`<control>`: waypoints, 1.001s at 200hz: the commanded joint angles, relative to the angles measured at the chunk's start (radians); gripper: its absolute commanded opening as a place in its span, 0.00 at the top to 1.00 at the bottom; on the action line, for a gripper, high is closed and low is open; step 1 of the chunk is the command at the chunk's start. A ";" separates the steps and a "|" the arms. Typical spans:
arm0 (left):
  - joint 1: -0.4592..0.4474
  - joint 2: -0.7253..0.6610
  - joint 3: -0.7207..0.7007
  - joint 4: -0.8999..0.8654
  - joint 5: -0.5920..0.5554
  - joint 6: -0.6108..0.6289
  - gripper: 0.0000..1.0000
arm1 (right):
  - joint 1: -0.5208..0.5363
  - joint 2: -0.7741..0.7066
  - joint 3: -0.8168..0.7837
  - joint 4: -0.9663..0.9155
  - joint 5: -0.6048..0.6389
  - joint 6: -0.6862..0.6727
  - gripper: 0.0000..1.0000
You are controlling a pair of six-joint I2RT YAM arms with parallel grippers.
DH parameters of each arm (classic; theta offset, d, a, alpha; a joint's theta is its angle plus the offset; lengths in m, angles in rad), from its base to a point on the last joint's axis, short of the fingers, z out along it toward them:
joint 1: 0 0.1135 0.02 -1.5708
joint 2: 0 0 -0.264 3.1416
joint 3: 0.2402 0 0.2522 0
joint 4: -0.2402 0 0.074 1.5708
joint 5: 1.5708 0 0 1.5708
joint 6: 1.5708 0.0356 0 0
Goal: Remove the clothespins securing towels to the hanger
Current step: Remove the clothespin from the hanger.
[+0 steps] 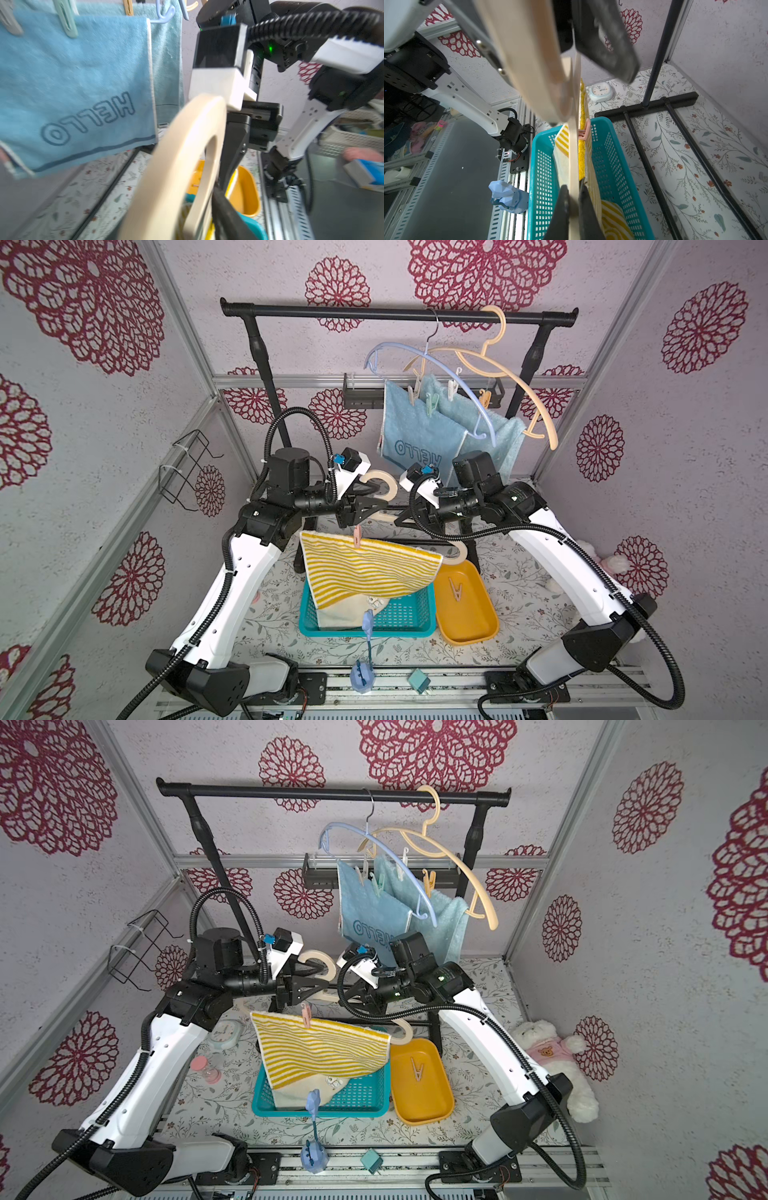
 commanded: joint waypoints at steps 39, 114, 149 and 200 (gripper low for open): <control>0.012 -0.215 -0.104 0.105 -0.251 -0.100 0.24 | -0.027 -0.032 0.025 0.028 -0.045 0.040 1.00; 0.019 -0.277 -0.194 -0.184 -0.081 -0.167 0.34 | -0.052 0.000 0.137 -0.123 -0.143 -0.040 1.00; 0.027 -0.234 -0.235 -0.180 -0.082 -0.152 0.33 | -0.051 -0.007 0.141 -0.136 -0.172 -0.039 1.00; 0.054 -0.255 -0.321 -0.107 -0.166 -0.162 0.32 | -0.052 -0.012 0.138 -0.143 -0.184 -0.034 1.00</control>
